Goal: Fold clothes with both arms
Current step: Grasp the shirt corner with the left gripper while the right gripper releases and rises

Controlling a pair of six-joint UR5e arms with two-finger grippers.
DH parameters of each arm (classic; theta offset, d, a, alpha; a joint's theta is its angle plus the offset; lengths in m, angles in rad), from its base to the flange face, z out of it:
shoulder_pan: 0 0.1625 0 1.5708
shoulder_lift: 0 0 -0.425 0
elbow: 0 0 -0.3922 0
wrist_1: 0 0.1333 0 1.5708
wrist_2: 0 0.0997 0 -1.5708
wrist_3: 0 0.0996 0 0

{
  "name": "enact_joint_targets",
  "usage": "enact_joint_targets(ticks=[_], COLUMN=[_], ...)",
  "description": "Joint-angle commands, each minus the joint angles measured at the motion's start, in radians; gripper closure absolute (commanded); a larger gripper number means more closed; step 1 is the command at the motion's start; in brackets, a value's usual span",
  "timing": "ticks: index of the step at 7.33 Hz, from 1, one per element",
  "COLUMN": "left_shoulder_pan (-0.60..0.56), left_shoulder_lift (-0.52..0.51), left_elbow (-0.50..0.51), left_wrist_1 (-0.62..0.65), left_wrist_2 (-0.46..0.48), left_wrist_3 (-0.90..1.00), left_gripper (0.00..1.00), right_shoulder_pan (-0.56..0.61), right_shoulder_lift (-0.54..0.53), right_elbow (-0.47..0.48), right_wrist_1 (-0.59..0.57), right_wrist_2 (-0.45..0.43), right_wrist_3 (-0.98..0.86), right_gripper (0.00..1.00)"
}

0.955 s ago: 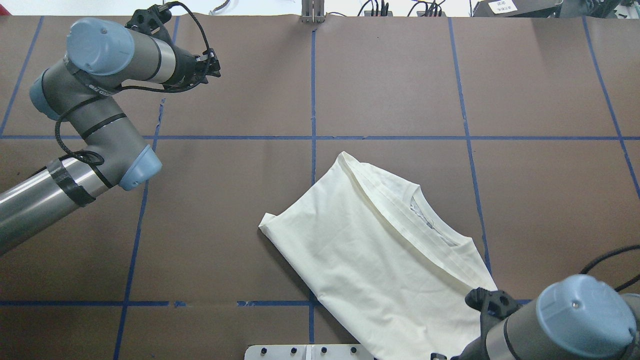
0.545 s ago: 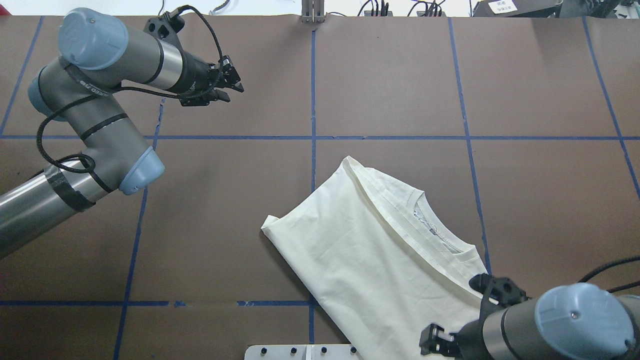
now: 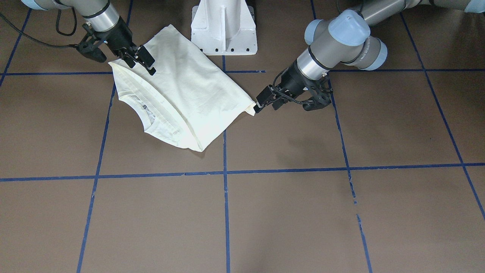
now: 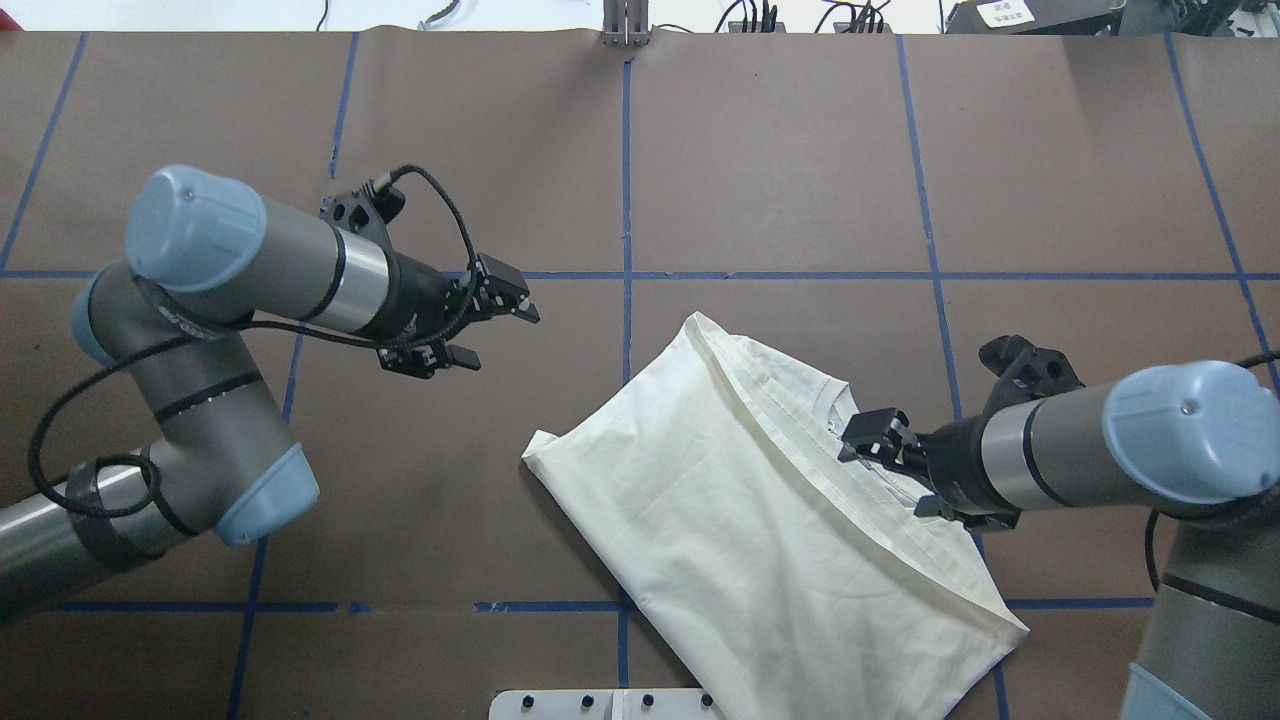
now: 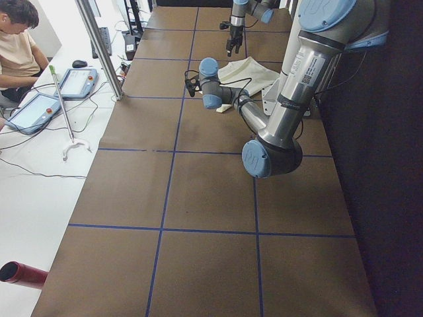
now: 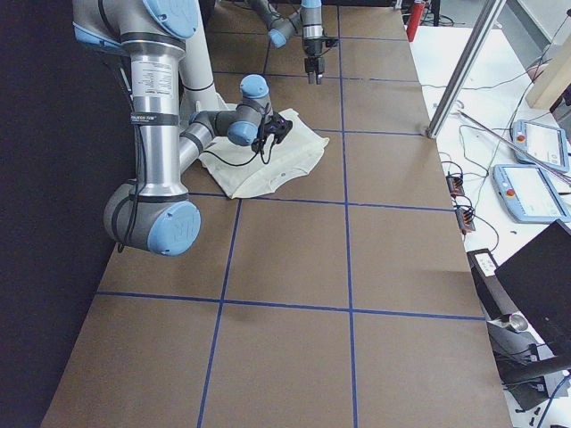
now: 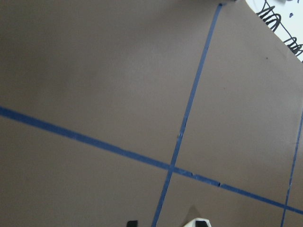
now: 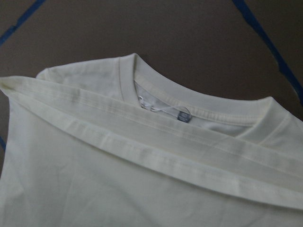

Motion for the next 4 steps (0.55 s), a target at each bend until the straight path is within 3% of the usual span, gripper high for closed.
enact_joint_targets(ticks=[1,2,4], left_shoulder_pan=[0.087,0.17,0.199], left_shoulder_lift=[0.01,0.007,0.001], left_elbow=[0.009,0.026,0.038], left_wrist_1=[0.052,0.062,0.066], left_wrist_2=[0.071,0.093,0.128], left_wrist_3=[-0.042,-0.087,-0.109], left_gripper=[0.17,0.25,0.37], right_shoulder_pan=[0.092,0.14,0.171], right_shoulder_lift=[0.115,0.12,0.125], right_elbow=[-0.113,-0.136,-0.165], right_wrist_1=[0.0,0.001,0.004], right_wrist_2=[-0.002,0.0,0.0], right_wrist_3=[-0.111,-0.175,-0.224], right_gripper=[0.0,0.0,0.0])
